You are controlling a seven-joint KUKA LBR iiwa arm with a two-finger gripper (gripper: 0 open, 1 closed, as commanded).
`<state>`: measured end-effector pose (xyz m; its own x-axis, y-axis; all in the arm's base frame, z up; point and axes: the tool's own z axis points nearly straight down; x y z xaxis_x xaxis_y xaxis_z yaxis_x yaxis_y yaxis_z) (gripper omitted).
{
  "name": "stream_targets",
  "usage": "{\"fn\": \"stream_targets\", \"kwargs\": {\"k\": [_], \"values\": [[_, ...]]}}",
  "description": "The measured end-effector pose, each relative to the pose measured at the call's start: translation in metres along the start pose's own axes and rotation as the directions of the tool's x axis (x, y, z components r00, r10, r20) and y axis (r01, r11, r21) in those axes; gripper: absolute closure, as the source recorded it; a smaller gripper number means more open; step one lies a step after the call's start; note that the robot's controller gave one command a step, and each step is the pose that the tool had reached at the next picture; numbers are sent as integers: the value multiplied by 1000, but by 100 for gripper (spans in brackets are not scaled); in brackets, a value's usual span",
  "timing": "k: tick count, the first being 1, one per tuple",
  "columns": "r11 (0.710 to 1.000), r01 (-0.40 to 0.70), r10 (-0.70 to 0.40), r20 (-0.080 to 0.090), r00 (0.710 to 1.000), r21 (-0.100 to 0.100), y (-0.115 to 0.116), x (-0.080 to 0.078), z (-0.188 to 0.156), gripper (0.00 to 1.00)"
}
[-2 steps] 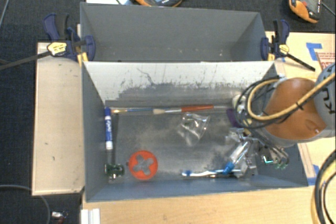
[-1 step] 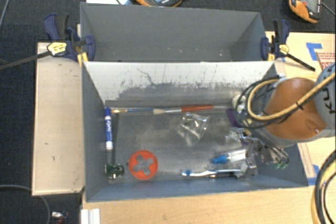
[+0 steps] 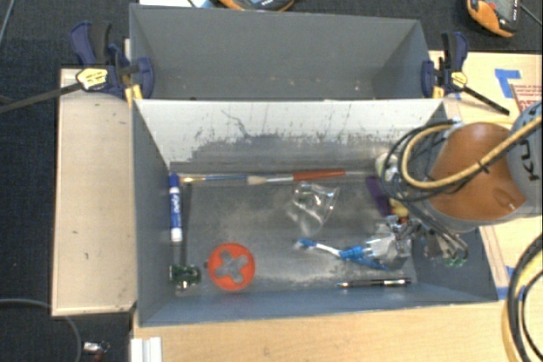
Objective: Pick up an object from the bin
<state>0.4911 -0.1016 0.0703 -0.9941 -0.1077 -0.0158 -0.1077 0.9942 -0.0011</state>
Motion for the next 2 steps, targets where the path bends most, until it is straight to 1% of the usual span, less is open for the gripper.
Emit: {"fn": "stream_targets", "kwargs": {"k": [2], "values": [[1000, 4, -4, 0, 1000, 0, 0, 0, 0, 100]]}}
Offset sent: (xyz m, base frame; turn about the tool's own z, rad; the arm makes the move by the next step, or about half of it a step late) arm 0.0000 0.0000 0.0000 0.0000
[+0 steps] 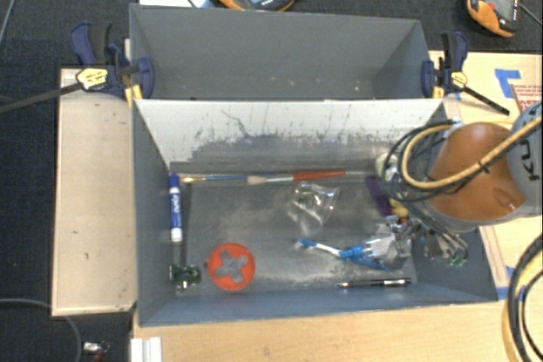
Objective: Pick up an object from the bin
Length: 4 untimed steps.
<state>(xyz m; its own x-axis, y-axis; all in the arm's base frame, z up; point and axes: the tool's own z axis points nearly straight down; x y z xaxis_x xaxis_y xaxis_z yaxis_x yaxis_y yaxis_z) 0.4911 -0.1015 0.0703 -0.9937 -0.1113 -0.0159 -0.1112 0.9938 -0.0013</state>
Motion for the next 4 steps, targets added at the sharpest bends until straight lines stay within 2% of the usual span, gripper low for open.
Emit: {"fn": "stream_targets", "kwargs": {"k": [2, 3, 4], "values": [[1000, 28, -28, 1, 1000, 0, 0, 1, -2, 100], [997, -82, 82, 5, 997, 1, -17, -3, -72, 100], [997, -83, 83, 5, 997, 0, -17, -3, -72, 100]]}}
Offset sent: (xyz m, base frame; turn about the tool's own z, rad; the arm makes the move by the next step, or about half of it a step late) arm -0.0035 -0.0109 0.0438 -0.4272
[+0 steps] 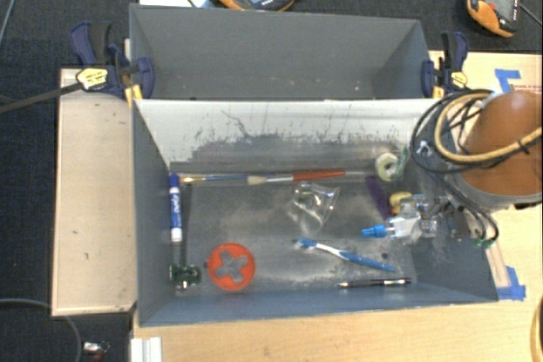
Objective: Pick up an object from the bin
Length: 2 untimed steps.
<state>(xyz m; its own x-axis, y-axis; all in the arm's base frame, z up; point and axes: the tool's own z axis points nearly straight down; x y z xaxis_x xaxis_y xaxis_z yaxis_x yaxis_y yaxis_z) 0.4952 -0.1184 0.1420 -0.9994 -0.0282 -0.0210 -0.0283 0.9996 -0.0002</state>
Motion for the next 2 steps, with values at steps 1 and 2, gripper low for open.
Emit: {"fn": "stream_targets", "kwargs": {"k": [1, 2], "values": [[986, 165, -165, -1, 986, 0, -17, -5, 47, 100], [1000, -8, 8, 3, 1000, 0, -6, -12, -97, 100]]}}
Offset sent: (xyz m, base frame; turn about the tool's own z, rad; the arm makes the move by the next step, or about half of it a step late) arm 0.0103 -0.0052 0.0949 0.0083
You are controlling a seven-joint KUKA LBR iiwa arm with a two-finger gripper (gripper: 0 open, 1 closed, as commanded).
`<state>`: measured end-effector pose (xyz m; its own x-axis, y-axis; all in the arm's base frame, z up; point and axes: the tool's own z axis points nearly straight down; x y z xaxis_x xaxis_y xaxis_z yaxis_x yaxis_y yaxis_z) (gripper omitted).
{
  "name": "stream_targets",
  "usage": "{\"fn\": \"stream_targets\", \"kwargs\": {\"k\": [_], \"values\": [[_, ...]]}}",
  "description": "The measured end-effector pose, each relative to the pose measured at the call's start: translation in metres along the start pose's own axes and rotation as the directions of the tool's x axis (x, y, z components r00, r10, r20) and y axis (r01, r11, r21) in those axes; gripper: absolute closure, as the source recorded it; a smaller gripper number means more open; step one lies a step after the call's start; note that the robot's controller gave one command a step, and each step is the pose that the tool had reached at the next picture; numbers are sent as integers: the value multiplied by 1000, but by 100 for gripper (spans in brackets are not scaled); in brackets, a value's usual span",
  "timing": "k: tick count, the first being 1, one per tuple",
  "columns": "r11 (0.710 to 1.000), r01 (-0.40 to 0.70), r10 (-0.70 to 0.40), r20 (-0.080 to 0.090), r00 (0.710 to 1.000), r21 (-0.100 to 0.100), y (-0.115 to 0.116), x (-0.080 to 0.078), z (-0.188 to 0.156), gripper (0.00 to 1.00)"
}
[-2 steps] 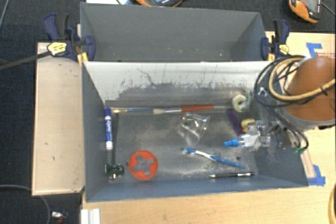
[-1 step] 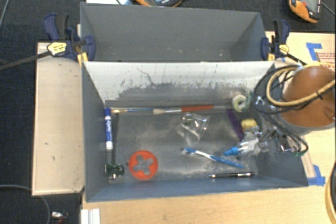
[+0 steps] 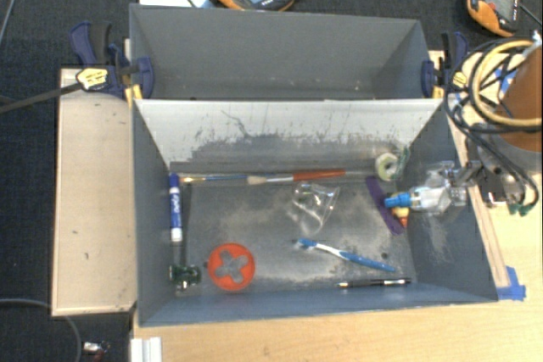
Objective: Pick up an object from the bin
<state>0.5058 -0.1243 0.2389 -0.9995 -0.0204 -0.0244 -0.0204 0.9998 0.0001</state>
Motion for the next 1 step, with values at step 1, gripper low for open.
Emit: {"fn": "stream_targets", "kwargs": {"k": [1], "values": [[988, 153, -153, -9, 988, -5, -17, 29, -16, 100]]}}
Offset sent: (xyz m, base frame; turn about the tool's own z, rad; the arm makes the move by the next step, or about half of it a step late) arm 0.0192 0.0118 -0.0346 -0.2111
